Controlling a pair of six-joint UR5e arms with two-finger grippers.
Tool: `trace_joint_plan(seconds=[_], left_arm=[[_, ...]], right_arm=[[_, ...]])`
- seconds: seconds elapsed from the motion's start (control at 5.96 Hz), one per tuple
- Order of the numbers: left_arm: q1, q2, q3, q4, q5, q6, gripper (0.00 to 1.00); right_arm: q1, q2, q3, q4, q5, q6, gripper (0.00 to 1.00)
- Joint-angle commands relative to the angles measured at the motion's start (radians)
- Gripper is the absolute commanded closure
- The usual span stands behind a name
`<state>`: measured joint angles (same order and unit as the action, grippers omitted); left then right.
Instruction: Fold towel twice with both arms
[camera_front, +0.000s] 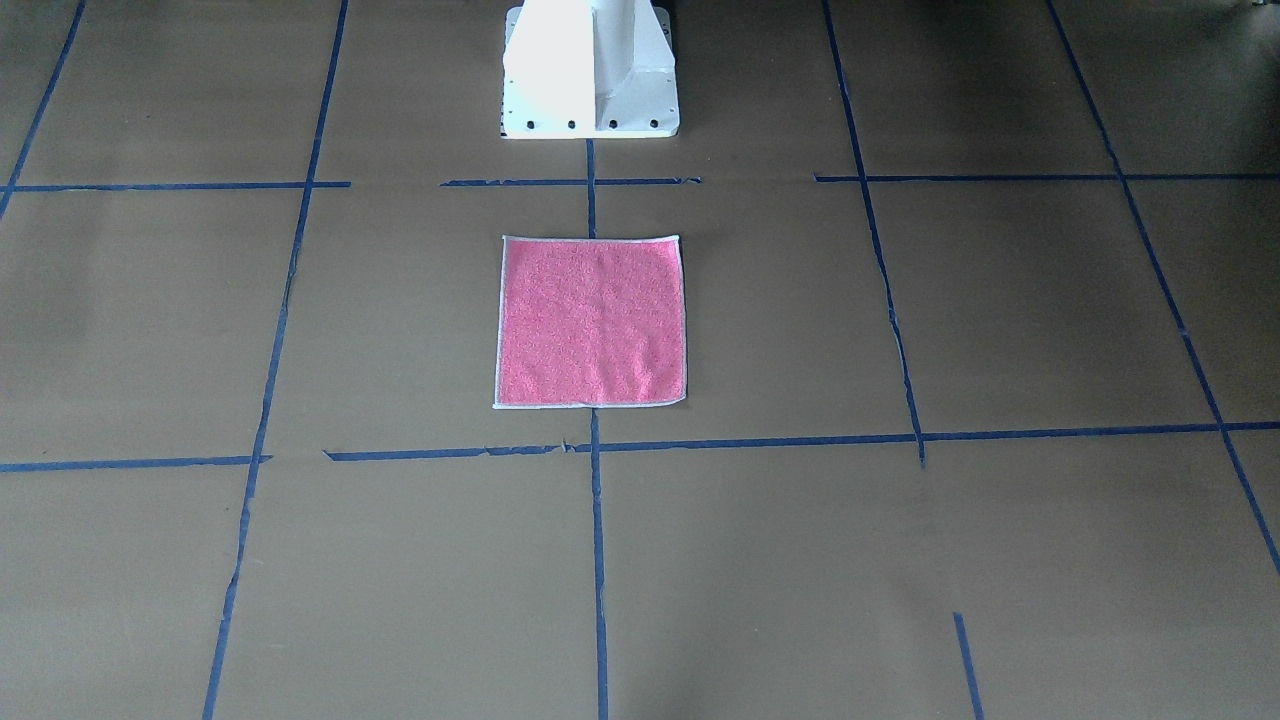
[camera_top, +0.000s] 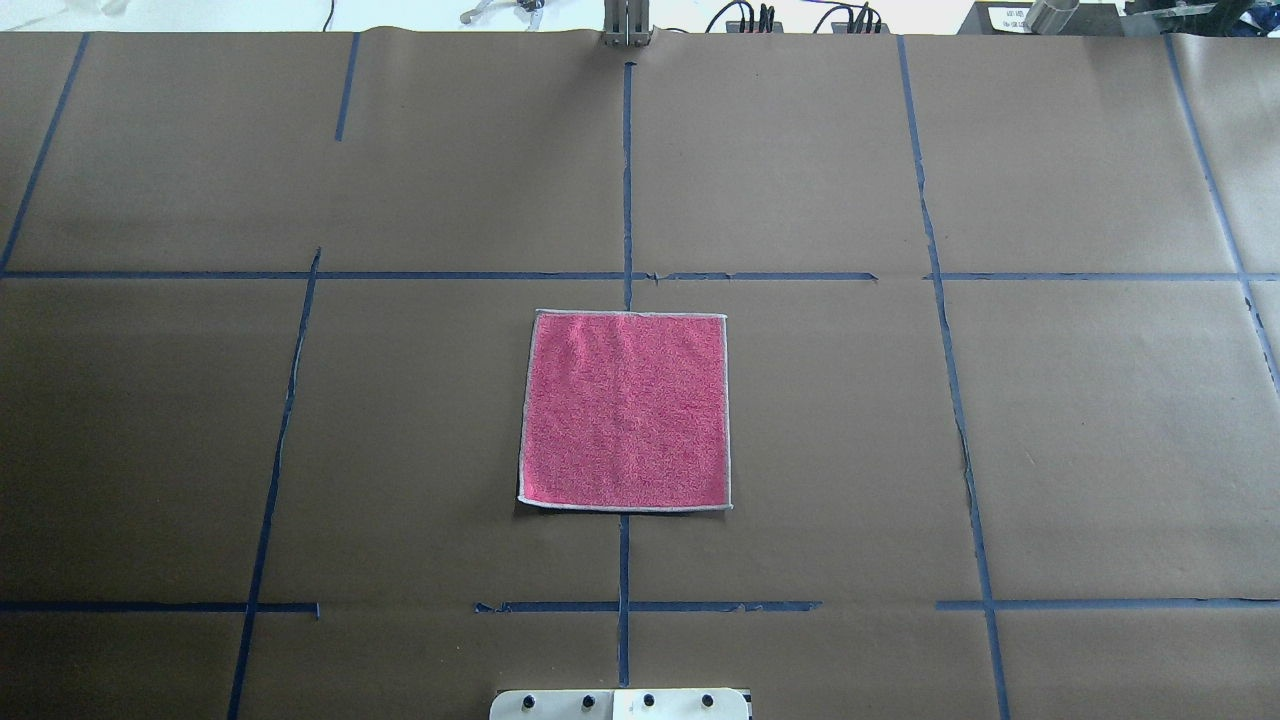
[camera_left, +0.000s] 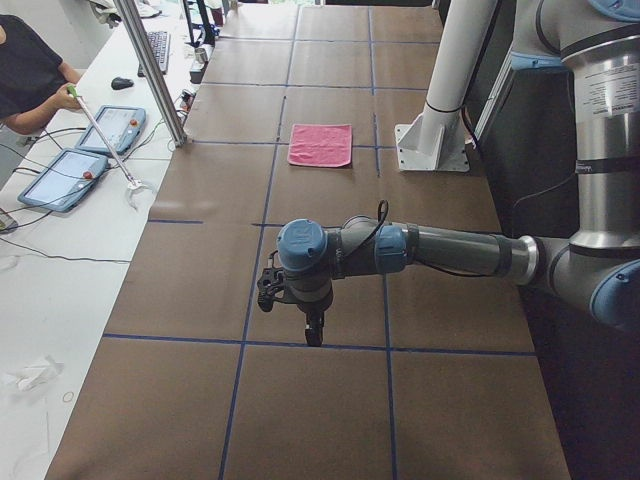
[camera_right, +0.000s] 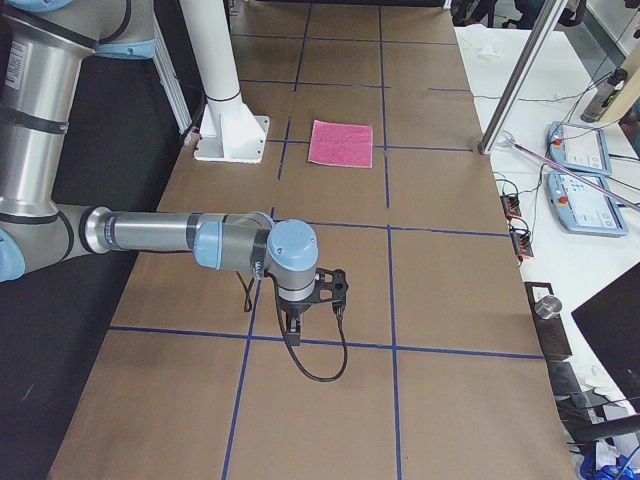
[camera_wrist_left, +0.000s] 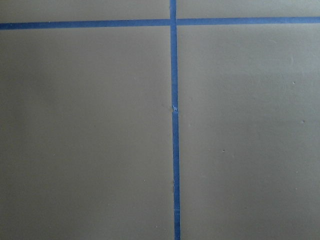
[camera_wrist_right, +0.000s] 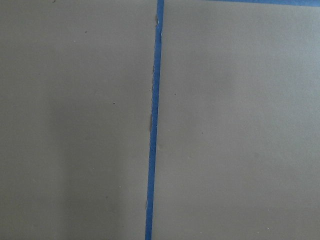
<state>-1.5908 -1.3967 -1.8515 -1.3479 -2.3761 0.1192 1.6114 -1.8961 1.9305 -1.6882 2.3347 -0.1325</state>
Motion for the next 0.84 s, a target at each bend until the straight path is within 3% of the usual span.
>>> trace_joint_plan(seconds=[0.0,0.34,0.67], left_arm=[[0.0,0.001,-0.006,-0.005,-0.002,0.007,0.0],[0.005,-0.001,-0.002,-0.098,-0.002,0.005,0.0],[0.03,-0.001,-0.003,-0.119,-0.056,-0.004,0.0]], right_arm=[[-0.01,0.0,0.001,0.001,0.032,-0.004,0.0],[-0.053,0.006,0.036,0.002,0.034,0.008,0.0],[-0.103,0.029,0.059,0.001,0.107,0.024,0.0]])
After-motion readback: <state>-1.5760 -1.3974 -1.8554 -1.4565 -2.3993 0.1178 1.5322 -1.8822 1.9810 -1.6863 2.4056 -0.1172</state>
